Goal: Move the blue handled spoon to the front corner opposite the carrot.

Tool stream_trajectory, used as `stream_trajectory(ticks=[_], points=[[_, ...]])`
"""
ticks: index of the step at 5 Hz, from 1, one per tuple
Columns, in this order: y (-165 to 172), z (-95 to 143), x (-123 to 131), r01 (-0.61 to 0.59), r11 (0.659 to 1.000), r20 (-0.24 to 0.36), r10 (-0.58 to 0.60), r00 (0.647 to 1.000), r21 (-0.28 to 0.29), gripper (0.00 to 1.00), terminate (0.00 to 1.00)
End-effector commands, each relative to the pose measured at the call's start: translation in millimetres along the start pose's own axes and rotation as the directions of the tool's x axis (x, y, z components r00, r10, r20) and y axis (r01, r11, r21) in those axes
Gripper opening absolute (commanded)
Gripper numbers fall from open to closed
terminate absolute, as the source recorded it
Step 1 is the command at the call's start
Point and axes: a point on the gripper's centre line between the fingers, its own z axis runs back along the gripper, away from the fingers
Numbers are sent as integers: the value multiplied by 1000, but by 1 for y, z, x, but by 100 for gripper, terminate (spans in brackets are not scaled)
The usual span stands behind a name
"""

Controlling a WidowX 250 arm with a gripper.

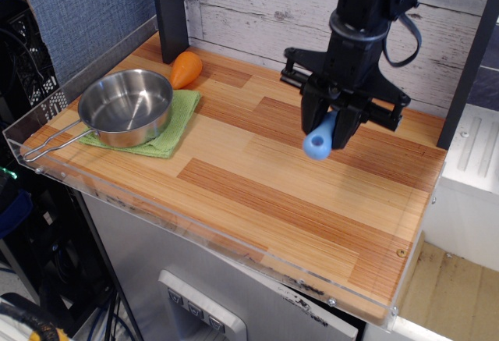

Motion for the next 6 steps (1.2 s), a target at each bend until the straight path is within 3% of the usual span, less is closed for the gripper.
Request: stream_trajectory(ticks=[1,6], points=[[-23,-11,-20,-149,985,1,150,989,-91,0,0],[-41,-36,-40,-93,993,-82,87,993,-70,0,0]])
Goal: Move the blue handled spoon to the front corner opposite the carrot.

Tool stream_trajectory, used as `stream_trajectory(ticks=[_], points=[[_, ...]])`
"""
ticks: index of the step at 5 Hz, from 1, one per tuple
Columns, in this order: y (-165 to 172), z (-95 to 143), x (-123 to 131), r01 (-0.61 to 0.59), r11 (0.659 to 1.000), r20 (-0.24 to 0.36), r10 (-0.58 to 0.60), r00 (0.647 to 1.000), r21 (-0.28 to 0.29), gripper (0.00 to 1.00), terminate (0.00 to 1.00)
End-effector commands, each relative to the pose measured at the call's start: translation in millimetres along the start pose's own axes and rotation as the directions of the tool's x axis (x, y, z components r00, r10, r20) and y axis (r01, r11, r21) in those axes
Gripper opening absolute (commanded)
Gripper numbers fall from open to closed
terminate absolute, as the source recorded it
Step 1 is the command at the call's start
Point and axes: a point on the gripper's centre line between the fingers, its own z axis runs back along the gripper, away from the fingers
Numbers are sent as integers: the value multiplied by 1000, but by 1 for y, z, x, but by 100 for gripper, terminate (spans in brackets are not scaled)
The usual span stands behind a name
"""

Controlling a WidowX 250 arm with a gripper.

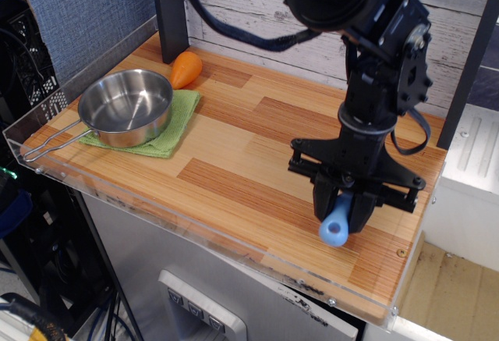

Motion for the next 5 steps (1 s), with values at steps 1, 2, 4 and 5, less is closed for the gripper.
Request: stream_trajectory(ticks=[1,2,4,5], points=[[-2,12,0,16,999,19,-15,1000,-28,100,0],[3,33,6,-12,1000,76,14,997,-17,100,0],[20,121,12,-25,996,218,43,975,-84,100,0],[28,141,13,-36,994,232,59,971,-103,100,0]])
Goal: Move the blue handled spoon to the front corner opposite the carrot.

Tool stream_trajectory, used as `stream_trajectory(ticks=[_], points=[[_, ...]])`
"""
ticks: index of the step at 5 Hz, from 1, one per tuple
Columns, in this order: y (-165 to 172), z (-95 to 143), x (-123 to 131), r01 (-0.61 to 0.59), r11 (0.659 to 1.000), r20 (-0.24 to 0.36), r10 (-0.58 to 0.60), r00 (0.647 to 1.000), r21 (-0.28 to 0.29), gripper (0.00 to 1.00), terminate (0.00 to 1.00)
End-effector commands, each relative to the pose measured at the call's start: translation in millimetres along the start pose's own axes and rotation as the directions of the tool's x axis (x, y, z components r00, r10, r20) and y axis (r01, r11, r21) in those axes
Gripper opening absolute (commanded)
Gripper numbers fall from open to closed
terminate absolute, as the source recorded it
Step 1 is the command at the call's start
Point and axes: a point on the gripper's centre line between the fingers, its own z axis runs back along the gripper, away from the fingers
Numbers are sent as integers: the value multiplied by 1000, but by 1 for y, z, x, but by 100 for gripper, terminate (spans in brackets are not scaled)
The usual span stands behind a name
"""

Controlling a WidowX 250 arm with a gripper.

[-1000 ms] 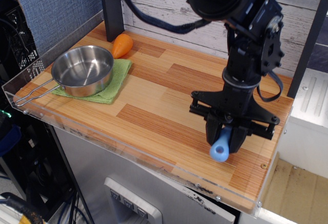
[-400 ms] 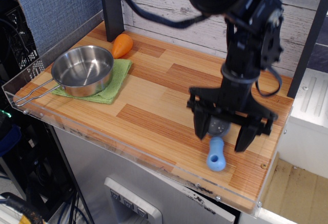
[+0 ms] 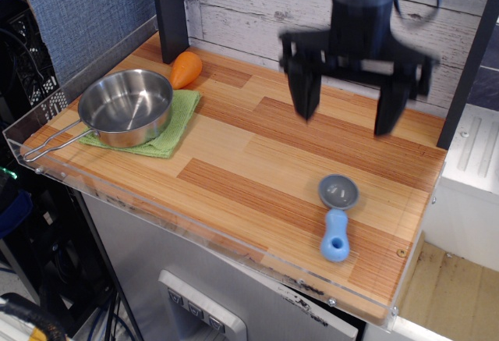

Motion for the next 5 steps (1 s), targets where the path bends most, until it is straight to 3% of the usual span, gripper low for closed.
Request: stream_trajectory(ticks=[1,3,4,5], points=[[7,30,6,-2,1000,48,3,999,-25,100,0],[10,23,9,89,996,-7,-89,996,15,100,0],[10,23,9,89,996,-7,-89,996,15,100,0],[10,23,9,89,996,-7,-89,996,15,100,100]])
